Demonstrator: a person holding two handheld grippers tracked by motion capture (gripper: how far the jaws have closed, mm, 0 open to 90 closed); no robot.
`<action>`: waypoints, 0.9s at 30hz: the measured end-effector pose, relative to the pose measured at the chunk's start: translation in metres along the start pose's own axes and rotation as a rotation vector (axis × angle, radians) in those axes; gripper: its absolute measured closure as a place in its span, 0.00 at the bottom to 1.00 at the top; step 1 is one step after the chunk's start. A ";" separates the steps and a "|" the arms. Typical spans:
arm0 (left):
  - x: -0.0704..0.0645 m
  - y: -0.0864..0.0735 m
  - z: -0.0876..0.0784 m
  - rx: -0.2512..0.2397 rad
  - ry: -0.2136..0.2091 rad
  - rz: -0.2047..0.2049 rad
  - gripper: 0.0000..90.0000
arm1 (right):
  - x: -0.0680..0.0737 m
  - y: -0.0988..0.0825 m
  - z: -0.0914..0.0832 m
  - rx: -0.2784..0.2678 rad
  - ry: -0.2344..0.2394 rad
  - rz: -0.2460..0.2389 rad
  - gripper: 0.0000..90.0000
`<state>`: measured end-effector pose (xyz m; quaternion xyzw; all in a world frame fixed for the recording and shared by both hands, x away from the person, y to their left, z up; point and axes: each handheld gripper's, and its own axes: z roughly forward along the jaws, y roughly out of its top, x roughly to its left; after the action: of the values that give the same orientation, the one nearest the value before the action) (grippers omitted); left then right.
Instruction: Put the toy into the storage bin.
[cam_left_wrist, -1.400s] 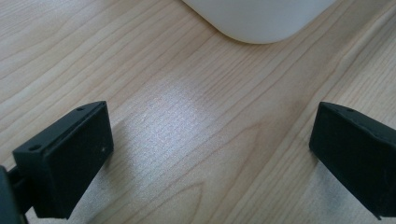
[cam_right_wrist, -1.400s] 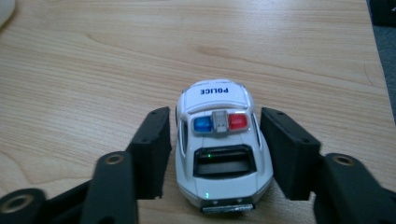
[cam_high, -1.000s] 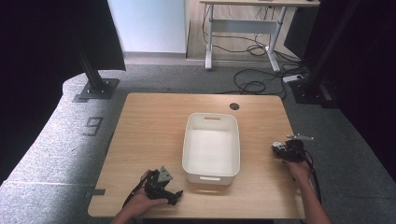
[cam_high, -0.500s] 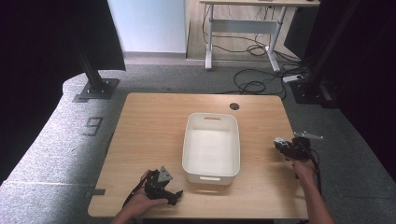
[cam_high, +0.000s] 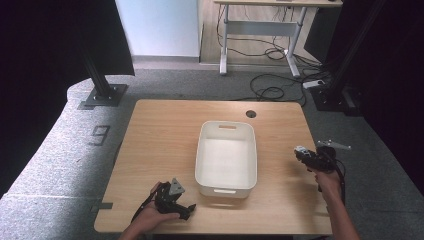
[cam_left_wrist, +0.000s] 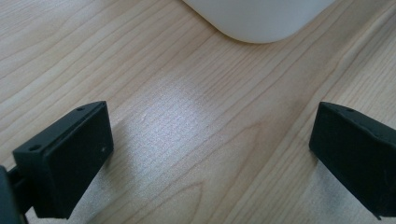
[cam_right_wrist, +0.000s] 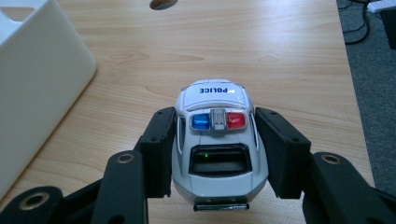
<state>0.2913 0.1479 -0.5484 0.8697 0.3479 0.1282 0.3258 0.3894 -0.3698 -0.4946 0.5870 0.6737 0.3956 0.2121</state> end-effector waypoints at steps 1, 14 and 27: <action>0.000 0.000 0.000 0.000 0.000 0.000 0.00 | 0.002 0.001 -0.002 -0.005 0.003 -0.003 0.56; 0.000 0.000 0.000 0.001 0.001 -0.001 0.00 | 0.013 0.006 -0.009 -0.015 0.021 -0.031 0.56; 0.000 0.000 0.000 0.002 0.000 0.000 0.00 | 0.026 0.012 -0.016 -0.038 0.053 -0.065 0.56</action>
<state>0.2913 0.1477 -0.5482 0.8699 0.3482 0.1281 0.3250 0.3791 -0.3494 -0.4716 0.5501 0.6902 0.4167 0.2177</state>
